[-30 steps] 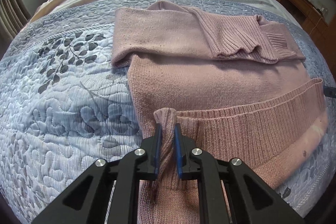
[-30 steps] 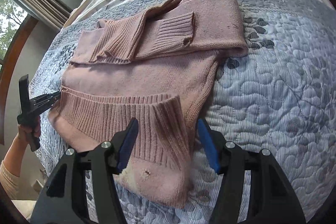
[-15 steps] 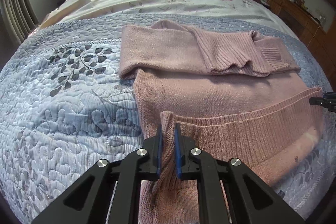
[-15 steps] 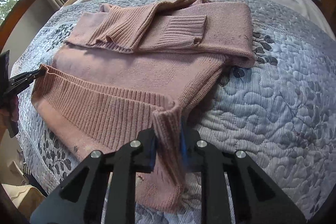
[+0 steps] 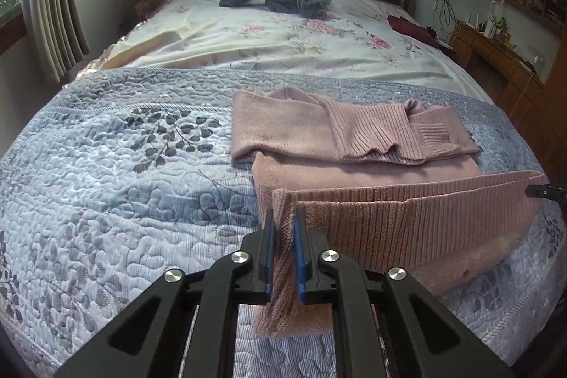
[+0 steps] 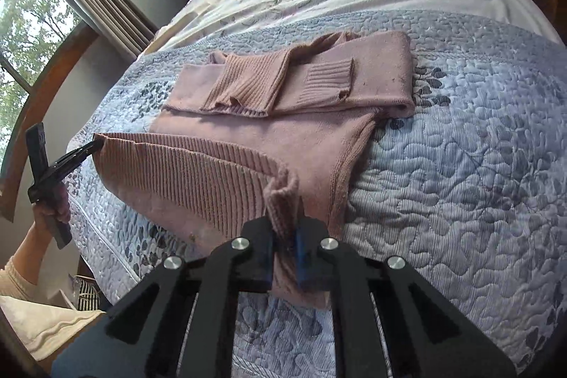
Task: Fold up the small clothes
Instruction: 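Lay the hem onto the folded collar and open both grippers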
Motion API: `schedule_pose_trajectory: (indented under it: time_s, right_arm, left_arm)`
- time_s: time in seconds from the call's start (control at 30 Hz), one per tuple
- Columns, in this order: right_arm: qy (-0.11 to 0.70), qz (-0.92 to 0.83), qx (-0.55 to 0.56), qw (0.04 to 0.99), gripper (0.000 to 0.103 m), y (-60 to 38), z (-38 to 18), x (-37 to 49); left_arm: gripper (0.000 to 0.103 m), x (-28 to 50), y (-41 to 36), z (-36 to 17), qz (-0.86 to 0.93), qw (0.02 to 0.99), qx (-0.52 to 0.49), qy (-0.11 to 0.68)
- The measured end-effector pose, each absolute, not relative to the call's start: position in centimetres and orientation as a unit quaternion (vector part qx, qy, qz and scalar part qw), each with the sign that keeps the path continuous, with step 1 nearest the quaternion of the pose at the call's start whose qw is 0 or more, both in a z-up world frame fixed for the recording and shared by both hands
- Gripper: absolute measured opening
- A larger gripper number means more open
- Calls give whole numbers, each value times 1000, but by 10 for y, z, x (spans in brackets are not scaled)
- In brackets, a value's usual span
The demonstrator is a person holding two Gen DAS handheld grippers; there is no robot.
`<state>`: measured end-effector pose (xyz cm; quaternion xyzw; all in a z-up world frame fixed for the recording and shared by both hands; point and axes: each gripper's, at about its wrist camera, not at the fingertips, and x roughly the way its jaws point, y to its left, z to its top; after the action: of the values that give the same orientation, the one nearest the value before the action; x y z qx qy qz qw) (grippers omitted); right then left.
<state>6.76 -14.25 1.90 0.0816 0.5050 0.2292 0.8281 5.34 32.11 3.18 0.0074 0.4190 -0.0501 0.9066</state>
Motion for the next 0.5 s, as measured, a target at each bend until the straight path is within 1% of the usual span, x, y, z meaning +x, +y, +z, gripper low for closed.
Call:
schedule_pose_trajectory:
  time_s: [0.27, 0.5]
  right_arm:
    - [485, 198, 74, 849, 7, -141, 53, 135]
    - [494, 169, 73, 850, 7, -139, 55, 211]
  left_arm:
    - [9, 134, 301, 67, -36, 923, 6, 384]
    - [9, 207, 288, 61, -24, 927, 11, 373]
